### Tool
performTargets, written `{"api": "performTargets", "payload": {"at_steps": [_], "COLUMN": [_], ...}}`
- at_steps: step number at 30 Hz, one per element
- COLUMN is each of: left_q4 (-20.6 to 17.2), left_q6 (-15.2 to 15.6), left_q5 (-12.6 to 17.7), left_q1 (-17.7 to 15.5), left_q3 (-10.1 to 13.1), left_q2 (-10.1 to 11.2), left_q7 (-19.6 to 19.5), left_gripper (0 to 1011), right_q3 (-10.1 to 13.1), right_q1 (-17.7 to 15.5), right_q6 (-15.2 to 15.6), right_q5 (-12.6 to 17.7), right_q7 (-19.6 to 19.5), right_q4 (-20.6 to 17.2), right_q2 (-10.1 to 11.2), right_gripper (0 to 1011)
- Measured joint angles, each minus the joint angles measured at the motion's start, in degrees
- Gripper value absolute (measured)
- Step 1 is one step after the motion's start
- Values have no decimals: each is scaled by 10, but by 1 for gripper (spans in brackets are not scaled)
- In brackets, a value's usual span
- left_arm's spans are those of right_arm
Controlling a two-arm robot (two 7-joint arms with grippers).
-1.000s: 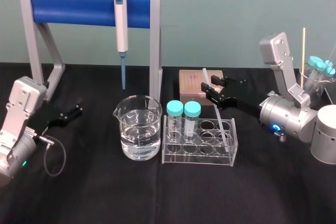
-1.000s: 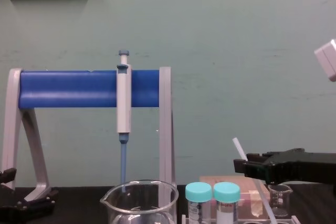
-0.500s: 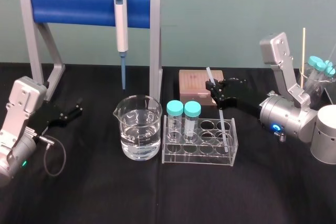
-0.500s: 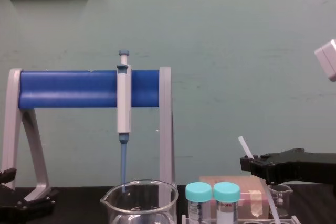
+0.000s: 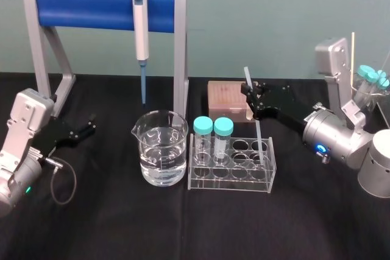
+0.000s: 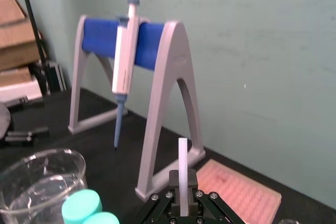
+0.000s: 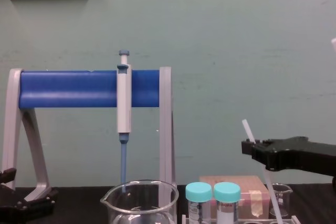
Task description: Pick up the stirring rod with one hand, then place it down.
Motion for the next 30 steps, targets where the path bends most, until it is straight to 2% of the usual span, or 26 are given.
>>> {"api": "performTargets", "payload": {"at_steps": [16, 25, 30], "left_q4": [0, 0, 0], "left_q6": [0, 0, 0], "left_q5": [0, 0, 0], "left_q1": [0, 0, 0], "left_q3": [0, 0, 0], "left_q2": [0, 0, 0], "left_q7": [0, 0, 0], "left_gripper": [1000, 1001, 1000], "right_q3": [31, 52, 66], "right_q1": [-34, -43, -49], "right_q6": [-61, -91, -95], "right_q5": [46, 52, 56], "right_q7": [18, 15, 5], "right_q4": [-34, -82, -109], "right_q2": [-8, 2, 7], "right_gripper": [79, 79, 79]}}
